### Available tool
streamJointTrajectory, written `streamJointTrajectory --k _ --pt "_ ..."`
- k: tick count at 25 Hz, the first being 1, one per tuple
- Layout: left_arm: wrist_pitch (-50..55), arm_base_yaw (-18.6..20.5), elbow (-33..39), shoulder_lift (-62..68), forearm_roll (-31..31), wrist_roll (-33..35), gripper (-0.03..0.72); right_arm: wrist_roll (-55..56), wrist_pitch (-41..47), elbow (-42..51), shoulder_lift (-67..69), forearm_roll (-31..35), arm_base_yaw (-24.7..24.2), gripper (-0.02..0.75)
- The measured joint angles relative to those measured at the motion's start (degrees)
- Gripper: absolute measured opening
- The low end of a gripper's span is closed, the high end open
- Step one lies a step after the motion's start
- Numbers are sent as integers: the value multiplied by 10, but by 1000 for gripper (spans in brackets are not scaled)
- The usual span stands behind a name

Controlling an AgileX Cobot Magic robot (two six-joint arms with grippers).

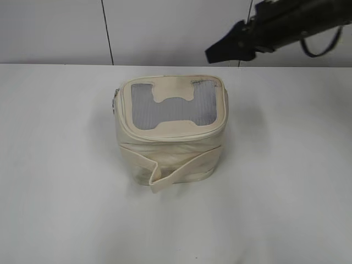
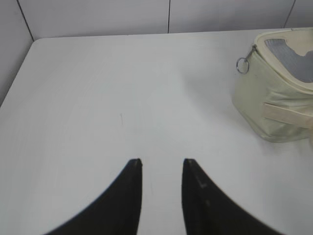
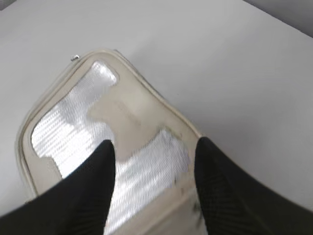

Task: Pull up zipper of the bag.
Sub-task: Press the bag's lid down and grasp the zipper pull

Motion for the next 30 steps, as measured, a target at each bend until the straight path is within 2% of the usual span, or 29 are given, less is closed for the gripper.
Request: streamJointTrajectory --k 4,9,13,16,17,20,21,23,25,26,28,30 --pt "10 0 -4 2 -25 0 235 22 51 -158 116 -26 40 417" --pt "10 -9 -4 41 -93 0 239 69 120 -309 213 -70 75 417" --pt "-32 -47 -4 96 -124 0 239 92 163 -372 266 -82 90 417" --pt "-95 -91 -4 153 -130 0 239 104 174 -387 288 -98 99 394" --pt "-122 -109 -4 178 -130 0 239 108 176 -389 293 -107 102 354" --pt "-222 -153 -6 267 -123 2 240 110 174 -389 296 -119 105 108" --pt "-250 -161 -9 296 -117 2 241 110 174 -389 296 -120 105 62" --pt "-299 -166 -28 372 -112 12 243 111 174 -389 296 -122 105 45" --pt "-322 -163 -53 435 -128 59 243 111 174 -389 296 -122 105 45" --pt "-326 -158 -71 487 -162 90 243 111 174 -389 296 -122 105 45" --pt "-318 -140 -96 539 -248 190 241 111 175 -389 296 -122 105 45" --pt "-285 -100 -124 594 -365 308 241 113 175 -389 296 -122 105 45"
